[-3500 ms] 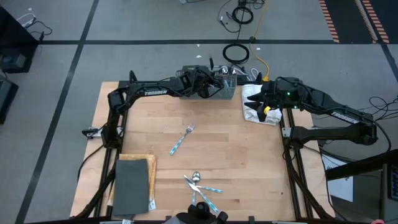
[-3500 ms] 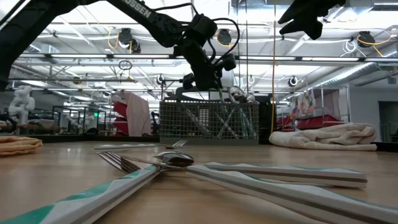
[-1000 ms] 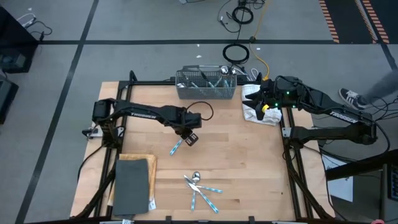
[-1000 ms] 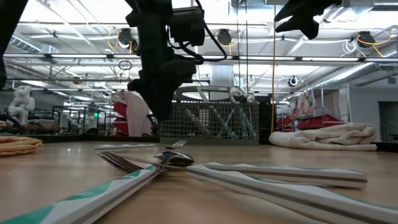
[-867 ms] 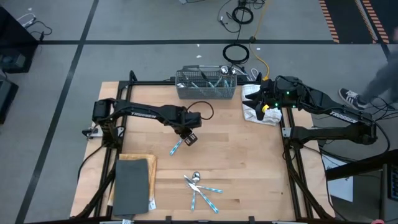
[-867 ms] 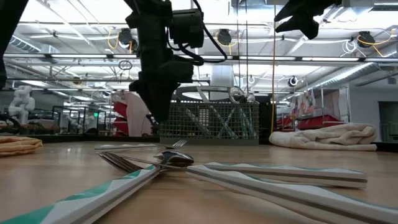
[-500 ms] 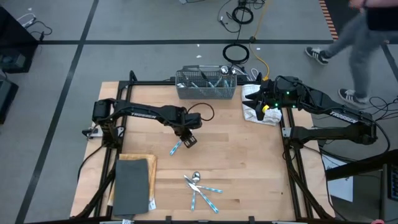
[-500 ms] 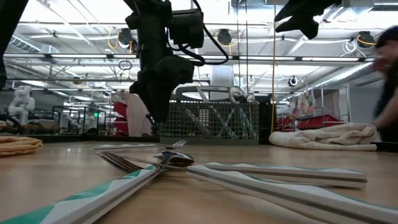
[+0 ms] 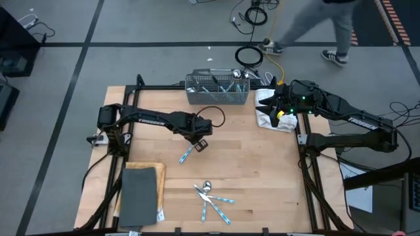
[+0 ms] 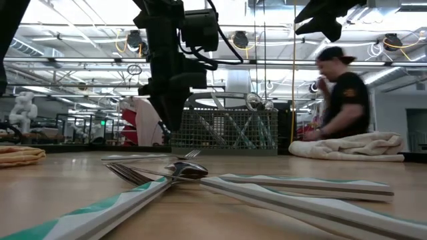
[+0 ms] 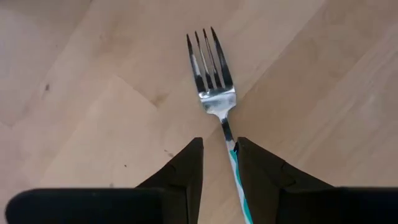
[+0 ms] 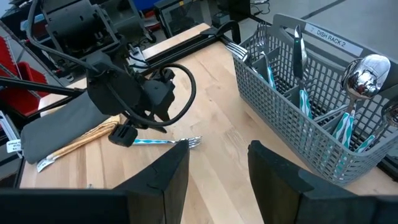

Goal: Sort silverware
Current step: Put the top blue fork into the gray silverware rack

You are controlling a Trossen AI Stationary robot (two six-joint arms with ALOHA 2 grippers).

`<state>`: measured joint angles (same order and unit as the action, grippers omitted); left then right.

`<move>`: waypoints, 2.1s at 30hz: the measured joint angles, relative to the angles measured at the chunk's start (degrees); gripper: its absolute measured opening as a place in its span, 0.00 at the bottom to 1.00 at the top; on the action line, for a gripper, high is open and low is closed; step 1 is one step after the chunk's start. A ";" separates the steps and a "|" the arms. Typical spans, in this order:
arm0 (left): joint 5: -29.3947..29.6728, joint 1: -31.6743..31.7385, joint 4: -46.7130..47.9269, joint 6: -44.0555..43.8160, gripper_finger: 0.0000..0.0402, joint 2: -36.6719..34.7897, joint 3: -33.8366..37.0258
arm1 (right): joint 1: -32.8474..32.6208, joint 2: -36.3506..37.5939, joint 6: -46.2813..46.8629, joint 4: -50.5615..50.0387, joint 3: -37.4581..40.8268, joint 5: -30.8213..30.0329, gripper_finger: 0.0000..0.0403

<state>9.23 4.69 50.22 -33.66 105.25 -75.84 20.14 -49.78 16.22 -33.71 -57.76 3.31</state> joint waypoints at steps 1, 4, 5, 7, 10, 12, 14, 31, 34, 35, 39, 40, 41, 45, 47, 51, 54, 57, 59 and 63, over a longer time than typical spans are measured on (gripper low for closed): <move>-0.02 0.00 -0.01 -0.40 0.26 0.00 -0.02 | 0.00 0.00 0.01 -0.02 0.00 -0.02 0.38; 0.01 -0.14 -0.05 -0.44 0.26 0.00 -0.02 | 0.00 0.00 0.01 -0.02 0.00 -0.02 0.38; -0.02 -0.17 -0.09 -0.44 0.26 0.00 -0.02 | 0.00 0.00 0.01 -0.02 0.00 -0.02 0.38; -1.39 -0.20 -0.14 -0.45 0.26 0.00 -0.02 | 0.00 -0.01 0.01 -0.01 0.00 -0.02 0.38; -7.63 0.65 -0.43 -0.47 0.26 0.00 0.29 | 0.02 -0.02 0.01 0.00 0.00 -0.02 0.38; -10.57 1.38 -0.38 0.01 0.26 0.00 0.71 | 0.01 -0.02 -0.01 0.00 0.00 -0.02 0.38; -11.77 1.88 -0.21 1.23 0.28 0.00 1.03 | 0.00 -0.02 -0.03 0.00 0.00 -0.02 0.38; -11.68 2.64 -1.37 -1.97 0.51 4.89 1.14 | 0.00 -0.02 -0.66 0.01 0.00 -0.04 0.38; -10.01 2.58 -3.22 -1.97 0.51 7.79 1.14 | 0.01 -0.02 -0.89 0.01 0.00 -0.04 0.38; -10.35 2.64 -3.75 -2.03 0.51 8.63 0.98 | 0.00 -0.02 -0.89 0.00 0.00 -0.04 0.38; -12.97 2.85 -3.82 -4.76 0.46 11.75 0.64 | 0.02 -0.02 -0.89 0.03 0.00 -0.04 0.38; -13.27 2.91 -3.32 -4.84 0.42 12.38 0.53 | 0.02 -0.02 -0.89 0.00 0.00 -0.04 0.38; -13.27 2.93 -2.95 -4.74 0.36 12.89 0.49 | 0.02 -0.02 -0.89 -0.01 0.00 -0.04 0.38; -12.35 2.91 -2.54 -2.01 0.06 13.29 0.49 | 0.02 -0.02 -0.89 -0.07 0.00 -0.04 0.38; -12.31 2.97 -2.56 -2.42 0.04 13.24 0.08 | 0.02 -0.02 -0.89 -0.63 0.00 -0.04 0.38; -12.57 3.02 -2.04 -2.03 0.03 11.73 -1.62 | 0.02 -0.02 -0.89 -1.81 0.00 -0.35 0.38; -12.93 2.93 -3.31 -3.36 0.03 9.36 -2.45 | 0.02 0.00 -0.89 -1.99 0.00 -0.35 0.38; -11.95 2.75 -4.98 -5.12 0.03 4.32 -3.21 | 0.02 -0.02 -0.89 -2.00 0.00 -0.34 0.38; -9.59 2.82 -7.18 -6.37 0.03 1.17 -3.36 | 0.02 -0.02 -0.89 -1.97 0.00 -0.33 0.38; -3.68 3.20 -11.65 -7.54 0.03 -3.75 -3.19 | 0.02 -0.02 -0.89 -1.92 0.00 -0.33 0.38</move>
<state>5.55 7.89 38.56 -41.20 101.51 -79.02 20.16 -49.80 15.33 -35.64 -57.76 2.98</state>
